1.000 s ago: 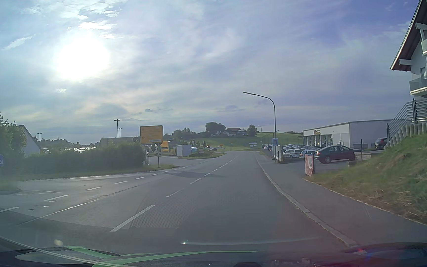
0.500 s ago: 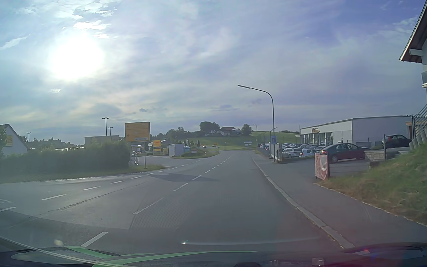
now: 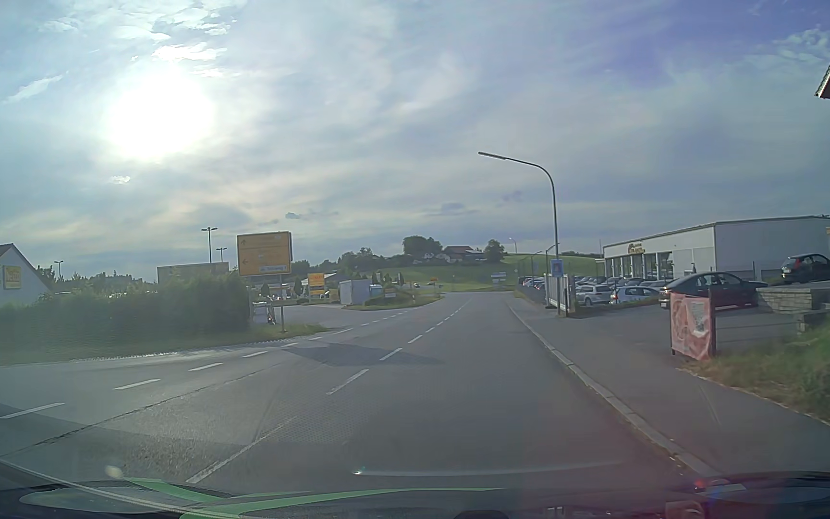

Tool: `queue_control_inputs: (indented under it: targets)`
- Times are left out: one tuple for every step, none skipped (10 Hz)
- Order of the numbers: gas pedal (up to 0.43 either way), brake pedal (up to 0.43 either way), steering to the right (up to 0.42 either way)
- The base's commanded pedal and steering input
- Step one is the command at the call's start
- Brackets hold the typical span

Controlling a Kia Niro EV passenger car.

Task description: Follow the waypoints while adhering to traffic rules and regulations

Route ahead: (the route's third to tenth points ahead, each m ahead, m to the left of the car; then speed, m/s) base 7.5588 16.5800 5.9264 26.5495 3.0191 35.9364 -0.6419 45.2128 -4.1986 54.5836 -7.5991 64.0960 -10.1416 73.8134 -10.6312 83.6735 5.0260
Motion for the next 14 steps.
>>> queue_control_inputs:
  targets:
    - [0.0,0.177,-0.191]
    - [0.0,0.0,-0.232]
    - [0.0,0.0,-0.28]
    - [0.0,0.0,-0.326]
    - [0.0,0.0,-0.361]
    - [0.047,0.0,-0.395]
    - [0.098,0.0,-0.431]
    - [0.13,0.0,-0.457]
    - [0.15,0.0,-0.485]
    - [0.157,0.0,-0.505]
    - [0.157,0.0,-0.52]
    - [0.157,0.0,-0.534]
    - [0.157,0.0,-0.536]
    - [0.169,0.0,-0.527]
